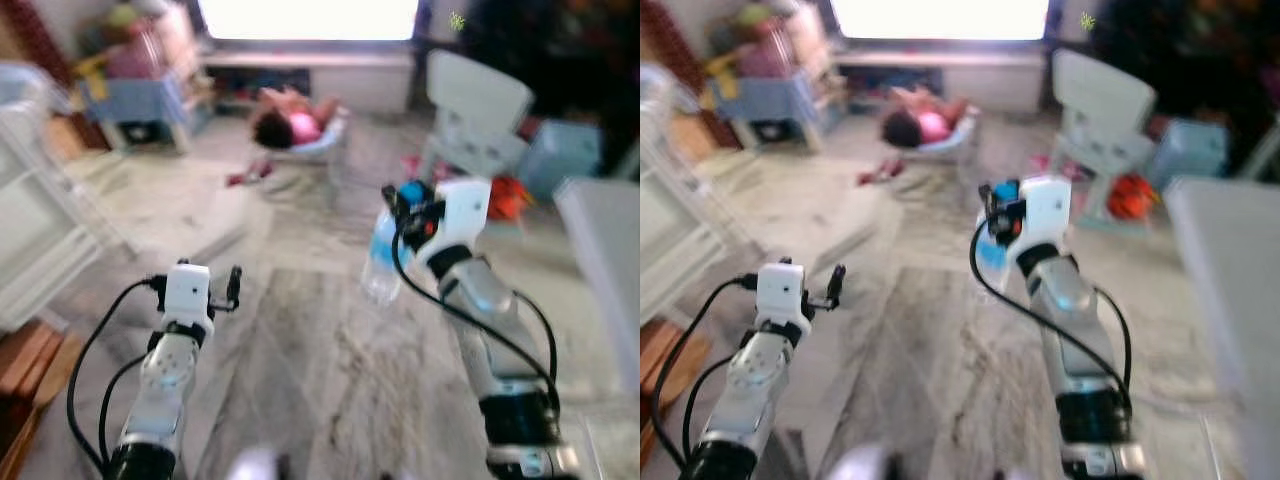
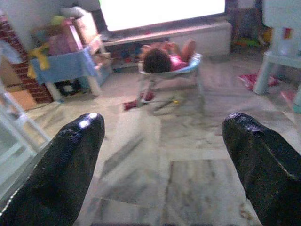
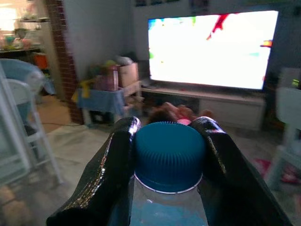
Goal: Restocking fridge
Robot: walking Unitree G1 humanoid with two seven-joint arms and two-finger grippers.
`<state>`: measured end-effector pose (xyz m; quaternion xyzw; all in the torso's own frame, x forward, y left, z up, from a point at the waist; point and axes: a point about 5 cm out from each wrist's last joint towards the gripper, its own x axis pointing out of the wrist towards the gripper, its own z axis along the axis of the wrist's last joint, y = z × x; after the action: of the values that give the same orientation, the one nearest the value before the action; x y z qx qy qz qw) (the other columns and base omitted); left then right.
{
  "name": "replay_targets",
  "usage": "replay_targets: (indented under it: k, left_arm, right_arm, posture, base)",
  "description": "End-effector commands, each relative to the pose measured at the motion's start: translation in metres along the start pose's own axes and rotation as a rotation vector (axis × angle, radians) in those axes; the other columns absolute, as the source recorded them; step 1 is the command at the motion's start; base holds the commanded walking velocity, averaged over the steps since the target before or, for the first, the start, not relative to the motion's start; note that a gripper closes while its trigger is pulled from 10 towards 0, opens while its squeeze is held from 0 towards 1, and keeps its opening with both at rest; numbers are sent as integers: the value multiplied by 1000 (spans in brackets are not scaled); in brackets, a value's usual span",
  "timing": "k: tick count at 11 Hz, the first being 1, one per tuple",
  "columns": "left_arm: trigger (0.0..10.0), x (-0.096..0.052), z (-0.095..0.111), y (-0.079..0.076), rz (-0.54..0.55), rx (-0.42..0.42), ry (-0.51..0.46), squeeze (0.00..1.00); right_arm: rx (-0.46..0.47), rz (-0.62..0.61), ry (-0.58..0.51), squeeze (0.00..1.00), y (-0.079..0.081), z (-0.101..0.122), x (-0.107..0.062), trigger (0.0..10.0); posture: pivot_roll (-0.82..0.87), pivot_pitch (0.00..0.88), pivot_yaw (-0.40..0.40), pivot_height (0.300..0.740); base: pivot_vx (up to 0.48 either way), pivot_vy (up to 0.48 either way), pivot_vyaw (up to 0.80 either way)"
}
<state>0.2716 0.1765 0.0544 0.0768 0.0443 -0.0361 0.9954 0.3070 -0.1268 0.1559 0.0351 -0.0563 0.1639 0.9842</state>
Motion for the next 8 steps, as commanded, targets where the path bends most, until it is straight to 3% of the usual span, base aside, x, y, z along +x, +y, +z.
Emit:
replay_targets:
  k: [1,6,8]
  left_arm:
    - [10000,0,-2,7,8,-2,19,0]
    - [10000,5,0,6,19,37,25,0]
    - [10000,5,-4,12,84,82,58,0]
  right_arm:
    - [5,70,-53,0,18,9,8,10000]
    - [6,93,-66,0,22,12,12,10000]
    - [8,109,-64,0,25,10,12,10000]
  posture:
    - [56,0,15,740]
    - [56,0,23,740]
    - [59,0,21,740]
  base:
    - [446,0,800]
    - [466,0,800]
    - [480,0,800]
